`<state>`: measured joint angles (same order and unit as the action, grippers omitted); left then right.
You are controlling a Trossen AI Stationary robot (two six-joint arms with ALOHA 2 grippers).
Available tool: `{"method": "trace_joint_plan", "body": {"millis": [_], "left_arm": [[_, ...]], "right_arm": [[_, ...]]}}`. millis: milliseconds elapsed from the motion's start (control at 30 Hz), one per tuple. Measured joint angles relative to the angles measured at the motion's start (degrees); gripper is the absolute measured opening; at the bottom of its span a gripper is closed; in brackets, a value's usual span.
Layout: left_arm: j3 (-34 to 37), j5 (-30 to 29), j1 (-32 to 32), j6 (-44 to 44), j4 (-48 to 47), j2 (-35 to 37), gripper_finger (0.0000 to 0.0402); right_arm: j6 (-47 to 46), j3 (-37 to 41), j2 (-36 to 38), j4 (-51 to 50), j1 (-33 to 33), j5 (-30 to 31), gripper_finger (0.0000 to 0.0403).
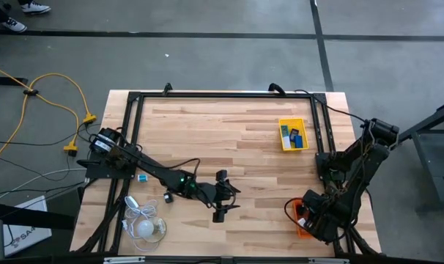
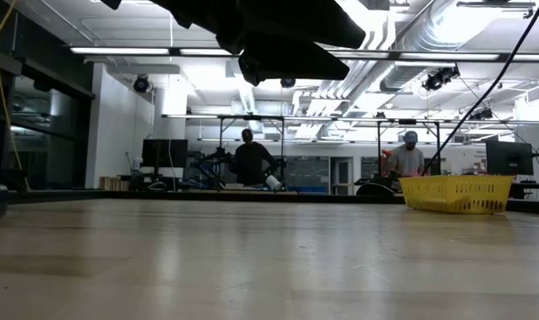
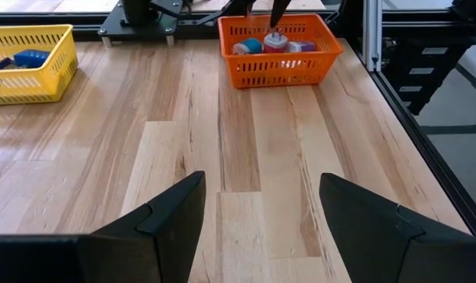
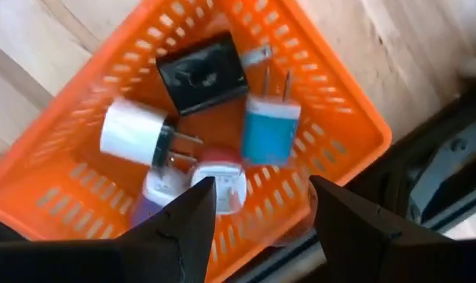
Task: Pick & Place Office items
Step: Put the right light blue charger adapter into the orange bin
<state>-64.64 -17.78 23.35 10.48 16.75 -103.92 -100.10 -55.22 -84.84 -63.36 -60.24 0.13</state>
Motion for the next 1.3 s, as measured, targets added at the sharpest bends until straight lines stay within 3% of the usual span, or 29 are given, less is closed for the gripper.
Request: {"method": "trace_joint_plan", "body": {"millis": [200,900,1133,1300], "left_arm": [[0.0,0.01,0.07,0.01,0.0,0.0,0.0242],[0.0,0.0,0.07,0.0,0.0,0.0,0.0242],[0.0,0.0,0.07,0.0,0.0,0.0,0.0242],[0.0,0.0,0.07,0.02,0.0,0.0,0.0242]], "right_arm": [[1.38,-0.02,0.0,1.07,0.39,3.36,0.019],[4.13,-0.02,0.02,2.94,1.15,2.81,0.019],[1.03,-0.02,0.02,2.68,1.17,3.36,0.019],[-0.52,-0.02,0.02,2.3,1.15,3.04,0.0223]]}}
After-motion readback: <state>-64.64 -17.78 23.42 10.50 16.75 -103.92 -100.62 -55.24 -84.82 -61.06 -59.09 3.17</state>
